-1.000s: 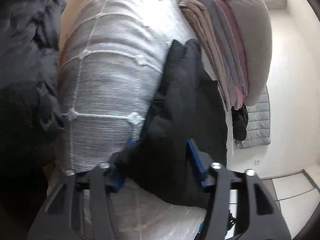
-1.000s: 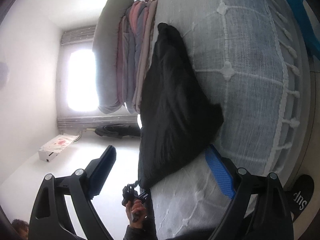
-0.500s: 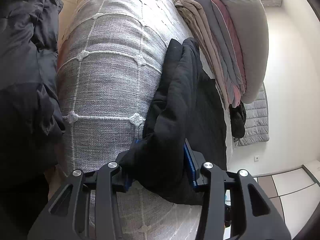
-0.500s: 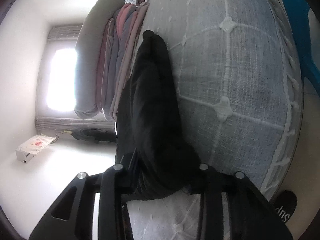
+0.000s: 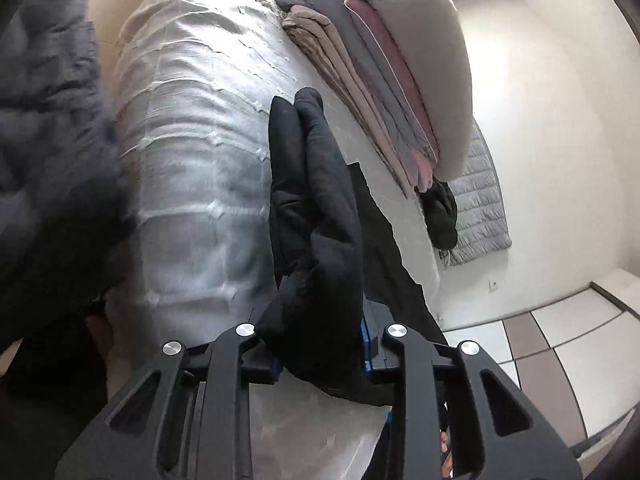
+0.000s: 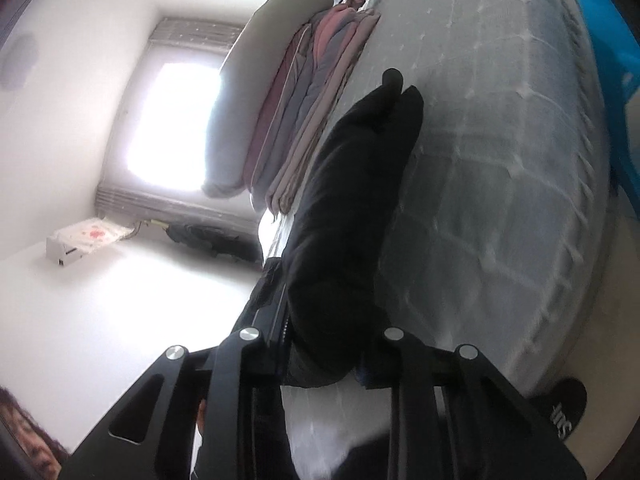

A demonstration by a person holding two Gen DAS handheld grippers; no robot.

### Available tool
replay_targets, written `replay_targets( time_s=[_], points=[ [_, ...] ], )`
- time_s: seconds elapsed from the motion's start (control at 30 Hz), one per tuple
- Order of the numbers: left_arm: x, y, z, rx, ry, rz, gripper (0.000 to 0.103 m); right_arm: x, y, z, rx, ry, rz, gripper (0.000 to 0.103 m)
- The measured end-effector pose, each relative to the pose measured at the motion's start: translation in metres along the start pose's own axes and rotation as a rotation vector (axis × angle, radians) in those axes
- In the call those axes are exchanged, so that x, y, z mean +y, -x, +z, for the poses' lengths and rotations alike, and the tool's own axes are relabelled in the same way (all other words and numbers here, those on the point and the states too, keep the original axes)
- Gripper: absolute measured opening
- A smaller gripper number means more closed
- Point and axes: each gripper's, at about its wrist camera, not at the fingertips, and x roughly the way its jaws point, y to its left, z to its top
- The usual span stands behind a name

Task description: Fold large clothes

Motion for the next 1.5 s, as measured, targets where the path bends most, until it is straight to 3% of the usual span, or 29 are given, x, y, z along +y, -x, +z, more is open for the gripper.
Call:
replay_targets(
  time_s=[0.1, 0.2, 0.33, 0.43, 0.53, 0.63, 0.73, 0.9, 1.03, 1.1, 1.13, 1.17, 1.23, 1.33, 1.4, 1.5],
  points=[
    [0.022, 0.003, -0.015, 0.049, 0.028, 0.053, 0.035, -0.020, 0.016, -0.016, 0.038, 0.001, -0.066, 0.026],
    [0.053, -0.008, -0.020, 0.090, 0.140, 0.060, 0.045, -0.052, 0.017, -0.020, 0.071, -0.091, -0.126, 0.039],
    [0.062, -0.014, -0.023, 0.071, 0.162, 0.030, 0.061, -0.064, 0.021, -0.021, 0.070, -0.125, -0.167, 0.052],
    [0.063, -0.018, -0.026, 0.052, 0.174, 0.025, 0.073, -0.053, 0.041, -0.021, -0.004, -0.090, -0.240, 0.059],
    [0.065, -0.027, -0.025, 0.044, 0.196, 0.022, 0.078, -0.024, 0.066, -0.014, -0.162, 0.006, -0.428, 0.059],
    [0.057, -0.036, -0.022, 0.043, 0.157, 0.039, 0.078, 0.037, 0.067, -0.008, -0.245, 0.202, -0.445, 0.063],
    [0.046, -0.046, -0.018, 0.039, 0.111, 0.068, 0.078, 0.097, 0.012, -0.004, -0.154, 0.410, -0.445, 0.075],
    [0.038, -0.051, -0.020, 0.019, 0.054, 0.124, 0.078, 0.153, -0.155, -0.018, 0.152, 0.693, -0.475, 0.075],
    [0.034, -0.054, -0.019, 0.005, 0.017, 0.166, 0.078, 0.160, -0.266, -0.016, 0.278, 0.759, -0.526, 0.075],
    [0.033, -0.055, -0.020, -0.004, -0.002, 0.184, 0.078, 0.139, -0.313, -0.015, 0.328, 0.778, -0.616, 0.075],
    [0.034, -0.055, -0.021, -0.004, -0.005, 0.186, 0.078, 0.120, -0.339, -0.013, 0.389, 0.765, -0.682, 0.082],
    [0.036, -0.054, -0.020, -0.003, -0.004, 0.184, 0.078, 0.106, -0.354, -0.013, 0.423, 0.751, -0.707, 0.088],
    [0.038, -0.054, -0.020, -0.001, -0.002, 0.181, 0.078, 0.111, -0.356, -0.010, 0.413, 0.748, -0.715, 0.089],
    [0.041, -0.054, -0.021, 0.006, 0.004, 0.184, 0.078, 0.138, -0.331, -0.014, 0.337, 0.736, -0.588, 0.089],
    [0.041, -0.055, -0.022, 0.003, 0.005, 0.190, 0.078, 0.155, -0.327, -0.012, 0.278, 0.770, -0.567, 0.089],
    [0.035, -0.055, -0.023, -0.017, -0.022, 0.222, 0.078, 0.147, -0.353, 0.001, 0.296, 0.754, -0.616, 0.089]
  ],
)
